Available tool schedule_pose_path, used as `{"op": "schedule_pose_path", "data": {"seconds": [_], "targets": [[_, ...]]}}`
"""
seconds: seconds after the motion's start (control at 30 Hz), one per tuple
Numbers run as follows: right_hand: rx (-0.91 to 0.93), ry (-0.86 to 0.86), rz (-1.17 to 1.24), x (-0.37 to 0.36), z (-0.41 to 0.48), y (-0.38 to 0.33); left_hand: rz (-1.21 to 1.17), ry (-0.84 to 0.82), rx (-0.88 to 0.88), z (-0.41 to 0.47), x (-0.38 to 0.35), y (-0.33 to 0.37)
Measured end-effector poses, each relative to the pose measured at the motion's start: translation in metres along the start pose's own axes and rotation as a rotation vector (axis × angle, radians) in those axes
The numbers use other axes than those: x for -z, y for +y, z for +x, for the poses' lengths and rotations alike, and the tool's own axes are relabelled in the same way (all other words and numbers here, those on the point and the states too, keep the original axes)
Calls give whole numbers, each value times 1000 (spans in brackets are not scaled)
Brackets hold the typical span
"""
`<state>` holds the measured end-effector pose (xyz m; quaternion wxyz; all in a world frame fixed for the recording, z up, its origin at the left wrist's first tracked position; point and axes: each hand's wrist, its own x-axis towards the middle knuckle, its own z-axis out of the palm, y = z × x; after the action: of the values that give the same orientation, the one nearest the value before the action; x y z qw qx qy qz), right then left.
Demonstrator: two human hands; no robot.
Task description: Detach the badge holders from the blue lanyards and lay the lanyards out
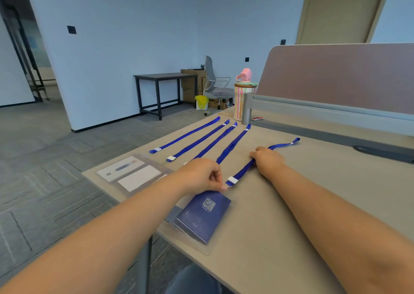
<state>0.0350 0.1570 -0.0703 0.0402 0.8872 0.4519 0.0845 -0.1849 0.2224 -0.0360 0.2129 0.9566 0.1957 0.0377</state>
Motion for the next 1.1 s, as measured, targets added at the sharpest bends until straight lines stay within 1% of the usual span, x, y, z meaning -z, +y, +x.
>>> {"op": "schedule_pose_path", "data": {"seconds": [0.13, 0.3, 0.47, 0.63, 0.7, 0.9, 0.97, 1.1], "targets": [[-8, -16, 37, -3, 5, 3, 42, 42, -43, 5, -4, -5], [30, -1, 124, -6, 8, 6, 215, 6, -64, 7, -8, -14], [23, 7, 188, -9, 9, 6, 136, -29, -91, 6, -9, -19], [2, 15, 249, -13, 11, 9, 117, -54, -109, 9, -6, -15], [5, 25, 303, -14, 12, 10, 138, -34, -121, 14, -2, -10], [-12, 21, 445, -15, 21, 20, 337, -18, -191, 55, -3, 18], [-11, 7, 447, -14, 26, 26, 384, -24, -206, 74, -7, 22], [38, -40, 406, -13, 38, 34, 397, -56, -177, 110, -14, 19]]}}
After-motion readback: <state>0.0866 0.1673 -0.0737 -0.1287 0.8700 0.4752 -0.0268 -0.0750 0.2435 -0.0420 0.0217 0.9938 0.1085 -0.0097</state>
